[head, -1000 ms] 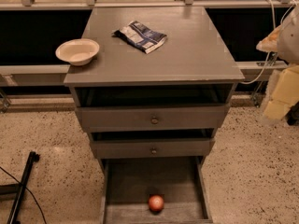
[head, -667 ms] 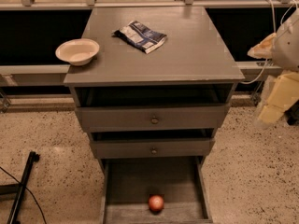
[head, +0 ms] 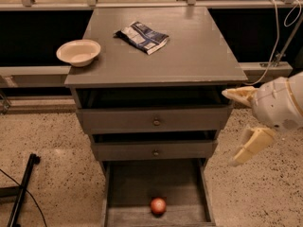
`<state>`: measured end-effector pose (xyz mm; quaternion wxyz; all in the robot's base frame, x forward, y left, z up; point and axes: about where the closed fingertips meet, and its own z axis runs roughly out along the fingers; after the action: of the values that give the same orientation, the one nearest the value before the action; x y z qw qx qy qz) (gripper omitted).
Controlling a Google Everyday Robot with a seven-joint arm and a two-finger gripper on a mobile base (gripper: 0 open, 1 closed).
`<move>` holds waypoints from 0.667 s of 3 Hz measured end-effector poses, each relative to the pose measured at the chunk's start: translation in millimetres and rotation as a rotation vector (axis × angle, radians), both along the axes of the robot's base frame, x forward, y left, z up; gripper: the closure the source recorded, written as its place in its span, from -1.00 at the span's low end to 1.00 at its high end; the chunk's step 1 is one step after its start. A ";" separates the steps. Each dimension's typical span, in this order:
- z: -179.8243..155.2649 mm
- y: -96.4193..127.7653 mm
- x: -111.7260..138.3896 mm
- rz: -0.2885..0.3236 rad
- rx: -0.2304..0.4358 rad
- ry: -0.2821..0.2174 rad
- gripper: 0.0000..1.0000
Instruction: Pick apple from bottom drawer and place on counter
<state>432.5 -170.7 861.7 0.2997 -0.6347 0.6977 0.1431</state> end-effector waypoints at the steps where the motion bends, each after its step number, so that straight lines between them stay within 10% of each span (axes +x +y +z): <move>1: 9.1 -5.7 -2.9 -0.004 0.075 -0.059 -1.00; 2: -38.2 3.6 4.7 0.013 0.087 -0.035 -1.00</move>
Offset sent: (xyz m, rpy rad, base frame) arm 0.0576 0.0076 -0.1228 0.1272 -0.0843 -0.0751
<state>437.3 -167.1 823.5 0.3383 -0.6278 0.6815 0.1642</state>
